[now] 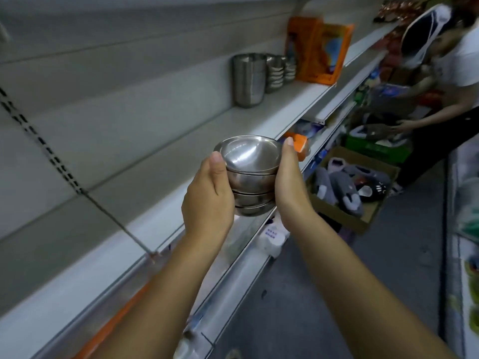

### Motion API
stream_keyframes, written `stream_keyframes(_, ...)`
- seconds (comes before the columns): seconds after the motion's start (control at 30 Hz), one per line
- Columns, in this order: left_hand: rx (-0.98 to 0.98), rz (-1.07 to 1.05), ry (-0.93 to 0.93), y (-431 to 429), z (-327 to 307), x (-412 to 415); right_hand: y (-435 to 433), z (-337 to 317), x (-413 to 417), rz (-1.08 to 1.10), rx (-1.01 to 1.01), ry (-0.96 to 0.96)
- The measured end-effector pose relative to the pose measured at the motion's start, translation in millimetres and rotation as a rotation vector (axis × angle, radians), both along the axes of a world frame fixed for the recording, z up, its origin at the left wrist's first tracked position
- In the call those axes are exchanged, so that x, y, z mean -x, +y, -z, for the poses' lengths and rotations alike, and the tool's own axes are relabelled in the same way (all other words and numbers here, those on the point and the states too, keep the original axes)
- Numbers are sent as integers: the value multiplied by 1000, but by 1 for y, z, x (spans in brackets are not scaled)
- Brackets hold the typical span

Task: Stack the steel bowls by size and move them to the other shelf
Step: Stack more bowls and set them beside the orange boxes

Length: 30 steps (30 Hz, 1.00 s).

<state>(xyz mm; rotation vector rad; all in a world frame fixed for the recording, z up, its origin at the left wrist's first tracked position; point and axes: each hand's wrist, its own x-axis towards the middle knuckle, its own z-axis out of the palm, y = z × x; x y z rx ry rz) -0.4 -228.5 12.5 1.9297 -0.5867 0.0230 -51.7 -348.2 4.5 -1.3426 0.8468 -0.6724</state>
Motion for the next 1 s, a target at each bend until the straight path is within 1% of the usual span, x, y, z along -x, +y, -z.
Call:
stream_keyframes(0.1,47,125,65,-43,-6,-30,-43,-4,-20,74,19,5)
stream_keyframes(0.23,88,288,253,-97,-5,-67,-96,-2,-37,156,19,-7)
stream_keyframes(0.4,98,429,362,-156,-2,-96,-166,4,-63,170,-25,-8)
stream_keyframes(0.47,109,465,380,-174,1,-105,-190,10,-72,181,-39,-12)
stream_keyframes(0.6,103,431,356,-233,12,-120,-262,25,-95,152,-90,-5)
stream_keyframes(0.73,162,345,351,-303,14,-132,-344,34,-122,89,-51,35)
stream_keyframes(0.83,202,310,389,-355,17,-136,-389,17,-126,14,-35,57)
stream_keyframes(0.93,221,261,412,-399,16,-144,-433,4,-130,-95,-60,10)
stream_keyframes(1.0,224,261,402,-425,15,-151,-462,4,-140,-131,-43,15)
